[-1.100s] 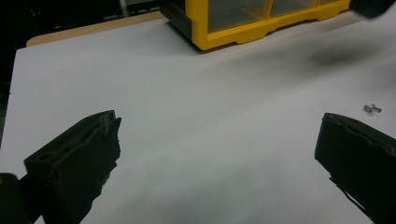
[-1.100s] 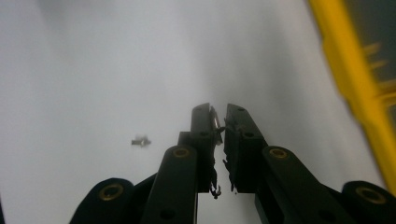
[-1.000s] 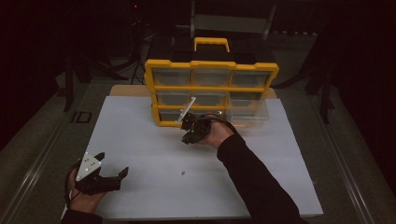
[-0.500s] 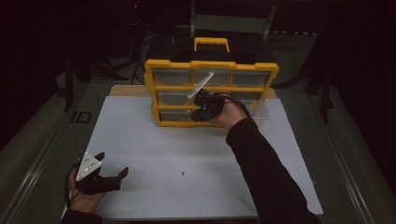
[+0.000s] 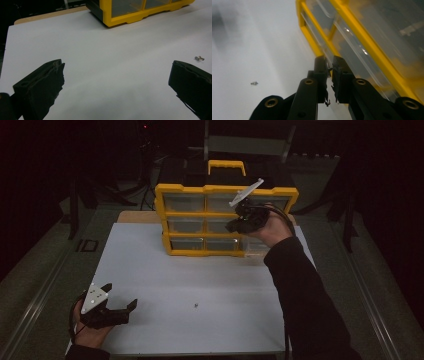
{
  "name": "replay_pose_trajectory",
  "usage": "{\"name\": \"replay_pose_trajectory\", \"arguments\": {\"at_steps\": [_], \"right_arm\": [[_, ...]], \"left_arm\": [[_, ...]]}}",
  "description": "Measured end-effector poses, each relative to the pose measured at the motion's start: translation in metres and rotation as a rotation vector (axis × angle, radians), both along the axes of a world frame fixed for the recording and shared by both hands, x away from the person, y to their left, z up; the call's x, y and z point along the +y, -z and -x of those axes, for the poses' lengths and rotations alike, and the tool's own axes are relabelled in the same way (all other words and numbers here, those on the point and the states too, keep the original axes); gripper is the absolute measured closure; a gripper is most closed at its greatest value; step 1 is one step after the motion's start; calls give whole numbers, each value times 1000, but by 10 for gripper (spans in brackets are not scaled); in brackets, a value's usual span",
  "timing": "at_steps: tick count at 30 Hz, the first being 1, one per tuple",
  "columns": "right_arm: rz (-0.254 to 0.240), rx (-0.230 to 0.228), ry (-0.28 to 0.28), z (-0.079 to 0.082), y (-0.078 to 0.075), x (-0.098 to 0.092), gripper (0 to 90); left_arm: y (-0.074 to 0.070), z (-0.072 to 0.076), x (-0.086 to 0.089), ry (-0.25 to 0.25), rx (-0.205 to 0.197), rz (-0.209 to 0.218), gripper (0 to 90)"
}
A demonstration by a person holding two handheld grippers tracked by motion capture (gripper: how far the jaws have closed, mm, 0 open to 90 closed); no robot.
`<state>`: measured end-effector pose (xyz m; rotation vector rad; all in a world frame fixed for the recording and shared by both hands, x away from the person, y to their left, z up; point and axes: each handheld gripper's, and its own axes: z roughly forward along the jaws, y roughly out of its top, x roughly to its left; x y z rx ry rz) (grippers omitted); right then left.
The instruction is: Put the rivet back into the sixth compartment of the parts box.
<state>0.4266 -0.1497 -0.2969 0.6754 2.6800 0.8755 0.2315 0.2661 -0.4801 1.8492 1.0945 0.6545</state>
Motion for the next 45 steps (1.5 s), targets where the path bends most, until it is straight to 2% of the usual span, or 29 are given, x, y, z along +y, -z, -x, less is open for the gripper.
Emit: {"name": "replay_pose_trajectory", "arguments": {"at_steps": [10, 17, 18, 19, 20, 21, 23, 34, 45], "right_arm": [[24, -18, 79, 3, -6, -48, 817], [38, -26, 101, 5, -7, -61, 814], [37, -23, 102, 5, -6, -62, 792], [34, -18, 102, 5, -6, -62, 679], [29, -8, 100, 5, -5, -63, 510], [27, 9, 93, 5, -4, -62, 421], [57, -43, 112, 8, -2, -60, 195], [48, -68, 76, 10, -1, -45, 148], [39, -85, 17, 14, 3, -10, 142]], "left_arm": [[1, -1, -1, 1, 3, -3, 8], [1, -1, -1, 0, 5, -4, 8], [1, -1, -1, 1, 5, -5, 8], [1, -1, -1, 1, 5, -4, 8], [1, -1, -1, 2, 4, -4, 8], [1, -1, -1, 2, 5, -3, 8], [1, -1, -1, 1, 6, -3, 8], [0, -1, -1, 3, 4, -5, 8], [0, 0, -1, 1, 1, 1, 8]]}}
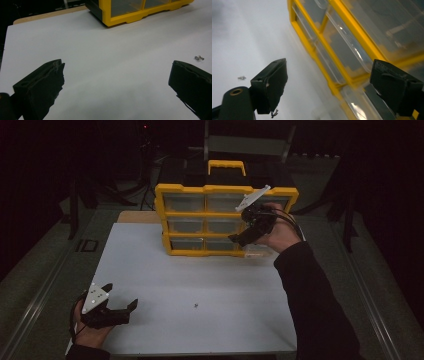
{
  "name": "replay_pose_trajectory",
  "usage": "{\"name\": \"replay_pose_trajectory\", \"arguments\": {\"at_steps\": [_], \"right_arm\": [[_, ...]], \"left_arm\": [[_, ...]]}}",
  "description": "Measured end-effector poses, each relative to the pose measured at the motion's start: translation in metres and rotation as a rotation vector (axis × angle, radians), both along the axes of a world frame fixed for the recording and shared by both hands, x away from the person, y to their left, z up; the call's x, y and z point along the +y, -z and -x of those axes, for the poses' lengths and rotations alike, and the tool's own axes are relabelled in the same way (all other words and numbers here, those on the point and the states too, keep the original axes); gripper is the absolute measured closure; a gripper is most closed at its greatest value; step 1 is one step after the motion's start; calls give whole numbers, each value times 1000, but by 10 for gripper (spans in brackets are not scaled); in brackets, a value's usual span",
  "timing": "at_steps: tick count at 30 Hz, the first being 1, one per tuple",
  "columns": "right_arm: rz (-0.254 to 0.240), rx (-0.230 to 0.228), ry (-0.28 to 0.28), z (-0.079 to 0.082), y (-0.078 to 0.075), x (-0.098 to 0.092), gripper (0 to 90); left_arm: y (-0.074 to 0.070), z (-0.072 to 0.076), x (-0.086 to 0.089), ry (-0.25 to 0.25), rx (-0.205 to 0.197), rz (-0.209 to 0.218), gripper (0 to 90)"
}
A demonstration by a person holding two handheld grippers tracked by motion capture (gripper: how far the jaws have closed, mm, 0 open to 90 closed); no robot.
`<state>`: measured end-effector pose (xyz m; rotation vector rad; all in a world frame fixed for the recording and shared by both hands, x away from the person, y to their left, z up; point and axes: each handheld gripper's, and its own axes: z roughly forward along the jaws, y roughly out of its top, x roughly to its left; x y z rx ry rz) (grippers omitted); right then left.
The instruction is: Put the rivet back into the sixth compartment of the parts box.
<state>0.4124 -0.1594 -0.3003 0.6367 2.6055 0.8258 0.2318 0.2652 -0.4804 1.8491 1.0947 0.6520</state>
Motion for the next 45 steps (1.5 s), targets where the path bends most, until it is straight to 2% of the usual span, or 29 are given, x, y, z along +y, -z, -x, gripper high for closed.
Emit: {"name": "replay_pose_trajectory", "arguments": {"at_steps": [8, 14, 16, 24, 33, 45], "right_arm": [[18, -6, -55, 5, 7, 28, 142], [19, 15, -107, 11, 16, 48, 140], [32, 19, -123, 14, 19, 54, 140], [32, 31, -153, 24, 31, 74, 140], [35, 61, -205, 34, 59, 96, 141], [92, 111, -229, 49, 98, 110, 142]], "left_arm": [[0, 0, 0, -1, -4, 1, 8], [-1, 0, 1, 0, -6, -1, 8], [-1, 0, 1, 0, -4, -2, 8], [-1, 1, 1, 1, -3, -2, 8], [-1, 1, 1, 1, -5, 2, 8], [-1, 1, 1, 1, -5, 1, 8]]}}
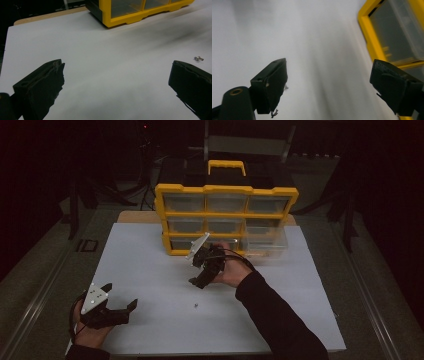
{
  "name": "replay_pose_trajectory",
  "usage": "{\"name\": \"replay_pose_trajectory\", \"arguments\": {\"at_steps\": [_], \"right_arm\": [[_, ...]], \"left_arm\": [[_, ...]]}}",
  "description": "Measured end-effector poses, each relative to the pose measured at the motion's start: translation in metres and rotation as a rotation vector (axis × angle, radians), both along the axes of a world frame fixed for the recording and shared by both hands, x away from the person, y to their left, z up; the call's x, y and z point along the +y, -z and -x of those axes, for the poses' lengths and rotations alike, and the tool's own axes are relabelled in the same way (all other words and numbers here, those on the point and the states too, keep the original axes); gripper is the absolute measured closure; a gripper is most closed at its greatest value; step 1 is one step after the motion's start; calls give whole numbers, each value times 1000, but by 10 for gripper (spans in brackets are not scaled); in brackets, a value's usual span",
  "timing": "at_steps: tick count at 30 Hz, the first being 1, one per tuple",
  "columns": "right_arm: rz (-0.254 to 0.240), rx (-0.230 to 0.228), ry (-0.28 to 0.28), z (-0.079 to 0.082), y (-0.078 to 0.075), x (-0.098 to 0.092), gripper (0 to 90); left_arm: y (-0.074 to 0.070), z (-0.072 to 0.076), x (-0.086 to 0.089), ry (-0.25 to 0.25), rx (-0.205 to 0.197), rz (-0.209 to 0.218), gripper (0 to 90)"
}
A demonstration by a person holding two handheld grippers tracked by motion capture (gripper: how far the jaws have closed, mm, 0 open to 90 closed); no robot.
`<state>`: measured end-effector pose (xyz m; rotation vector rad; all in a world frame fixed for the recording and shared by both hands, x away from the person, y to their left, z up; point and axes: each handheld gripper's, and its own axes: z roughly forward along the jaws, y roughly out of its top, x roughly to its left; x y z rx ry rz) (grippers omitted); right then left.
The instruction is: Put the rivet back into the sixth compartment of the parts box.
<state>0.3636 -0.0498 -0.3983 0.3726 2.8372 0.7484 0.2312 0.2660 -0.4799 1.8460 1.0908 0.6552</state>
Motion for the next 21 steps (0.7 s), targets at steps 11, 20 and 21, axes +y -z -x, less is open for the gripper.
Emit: {"name": "replay_pose_trajectory", "arguments": {"at_steps": [11, 20, 21], "right_arm": [[25, 38, -16, 9, 32, 6, 142], [59, 76, -30, 18, 60, 13, 145], [64, 82, -30, 19, 63, 13, 145]], "left_arm": [[0, 0, 1, -1, -2, 0, 8], [0, 1, 1, -1, -2, 0, 8], [0, 1, 1, -2, -2, 0, 8]]}}
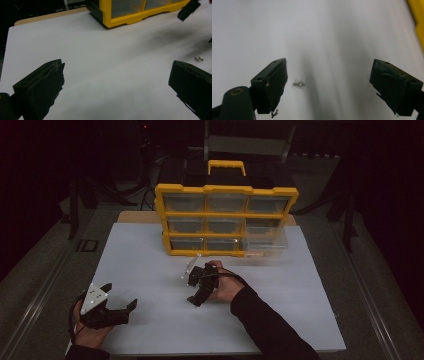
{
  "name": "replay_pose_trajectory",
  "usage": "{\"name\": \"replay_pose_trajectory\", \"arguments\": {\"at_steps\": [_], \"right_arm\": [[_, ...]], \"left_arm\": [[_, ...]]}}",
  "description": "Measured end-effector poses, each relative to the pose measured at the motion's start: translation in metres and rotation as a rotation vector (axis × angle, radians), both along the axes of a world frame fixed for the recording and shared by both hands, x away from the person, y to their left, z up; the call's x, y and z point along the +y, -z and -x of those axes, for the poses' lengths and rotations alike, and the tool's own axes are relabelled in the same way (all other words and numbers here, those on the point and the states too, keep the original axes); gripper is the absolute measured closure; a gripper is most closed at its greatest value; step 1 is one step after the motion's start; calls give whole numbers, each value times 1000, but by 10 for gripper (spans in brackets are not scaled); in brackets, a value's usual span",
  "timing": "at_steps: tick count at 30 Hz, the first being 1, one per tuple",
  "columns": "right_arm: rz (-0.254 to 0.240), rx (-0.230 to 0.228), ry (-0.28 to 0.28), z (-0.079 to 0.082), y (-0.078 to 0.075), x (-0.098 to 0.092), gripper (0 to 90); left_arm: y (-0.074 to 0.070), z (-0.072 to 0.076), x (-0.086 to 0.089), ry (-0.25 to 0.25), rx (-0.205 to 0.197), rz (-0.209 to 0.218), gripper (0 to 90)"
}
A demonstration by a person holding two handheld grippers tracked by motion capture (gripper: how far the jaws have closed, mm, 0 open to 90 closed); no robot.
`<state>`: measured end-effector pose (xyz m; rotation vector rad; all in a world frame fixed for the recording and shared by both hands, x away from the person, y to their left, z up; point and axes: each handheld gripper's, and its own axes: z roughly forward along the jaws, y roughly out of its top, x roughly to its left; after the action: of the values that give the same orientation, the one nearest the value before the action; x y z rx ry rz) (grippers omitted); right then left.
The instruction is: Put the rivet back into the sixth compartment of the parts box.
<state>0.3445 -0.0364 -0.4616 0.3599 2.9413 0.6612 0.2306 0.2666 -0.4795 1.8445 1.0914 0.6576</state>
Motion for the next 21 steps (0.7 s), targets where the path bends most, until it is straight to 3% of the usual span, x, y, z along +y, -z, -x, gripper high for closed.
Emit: {"name": "replay_pose_trajectory", "arguments": {"at_steps": [13, 21], "right_arm": [[78, 40, -40, 11, 31, 6, 171], [89, 87, -48, 11, 32, 6, 465]], "left_arm": [[0, 0, 0, 0, -1, -1, 8], [0, 0, 0, 0, 0, -1, 8]]}}
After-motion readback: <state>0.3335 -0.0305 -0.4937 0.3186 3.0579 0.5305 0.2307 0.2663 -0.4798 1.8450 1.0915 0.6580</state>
